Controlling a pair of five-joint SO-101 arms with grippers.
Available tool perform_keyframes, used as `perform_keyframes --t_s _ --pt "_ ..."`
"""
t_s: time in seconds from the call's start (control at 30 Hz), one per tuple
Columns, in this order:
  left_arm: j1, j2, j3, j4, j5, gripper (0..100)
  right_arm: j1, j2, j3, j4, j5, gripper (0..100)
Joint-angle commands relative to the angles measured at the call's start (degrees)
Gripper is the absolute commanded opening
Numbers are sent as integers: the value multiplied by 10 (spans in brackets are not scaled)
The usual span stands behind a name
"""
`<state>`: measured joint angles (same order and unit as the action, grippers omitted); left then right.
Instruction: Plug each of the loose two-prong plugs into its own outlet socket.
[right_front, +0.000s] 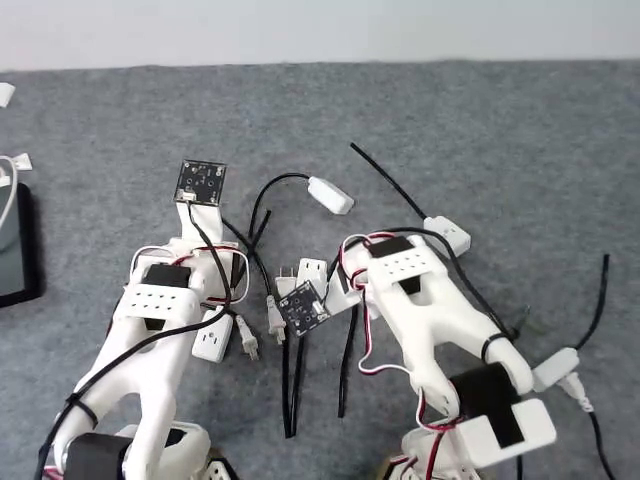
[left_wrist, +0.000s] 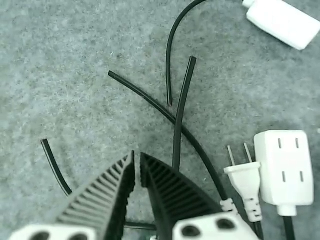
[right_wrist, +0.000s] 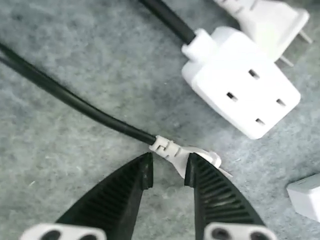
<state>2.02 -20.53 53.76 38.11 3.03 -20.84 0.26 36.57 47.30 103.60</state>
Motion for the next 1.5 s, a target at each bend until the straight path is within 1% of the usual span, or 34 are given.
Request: perform_keyframes --t_s 0.0,0.17,0.23,0.33,0.37,0.43,0.53,0.67,0.77,0.87,0.9,0.97,1.07,1.13,1.23,1.37,1.47 --pt "-2 -18 -23 -15 -5 13 2 5 -40 -5 -6 143" --pt "-2 -18 -23 -15 -11 13 -9 27 -42 -3 -6 143" --pt "-2 -18 -23 -15 -27 13 -1 37 -43 -7 -6 143" --pt "-2 -18 -22 -15 -33 13 17 40 -56 -15 -15 143" --pt "-2 -18 -22 -15 -33 13 20 40 -64 -15 -33 143" --pt "-2 -19 -22 -15 -33 13 16 43 -80 -16 -93 143" --pt "-2 -19 -22 -15 -33 13 -10 43 -97 -17 -226 143" --pt "-2 -18 -22 -15 -33 13 -53 38 -104 -17 -500 143" --pt "-2 -18 -22 -15 -33 13 -63 36 -108 -11 -708 143" --pt "-2 -18 -22 -15 -33 13 -27 37 -131 18 -880 143" --pt "-2 -18 -22 -15 -33 13 -10 37 -140 29 -925 143" --pt "-2 -20 -22 -15 -33 13 30 37 -156 52 -985 141" --pt "-2 -20 -22 -14 -33 13 70 36 -179 100 -1043 140" --pt "-2 -20 -22 -14 -33 13 77 36 -186 134 -1058 140" --pt "-2 -19 -22 -14 -33 13 62 36 -185 172 -1075 140" --pt "-2 -20 -22 -14 -33 13 44 37 -164 179 -1117 140" --pt "-2 -20 -22 -14 -33 13 24 37 -155 179 -1112 140"
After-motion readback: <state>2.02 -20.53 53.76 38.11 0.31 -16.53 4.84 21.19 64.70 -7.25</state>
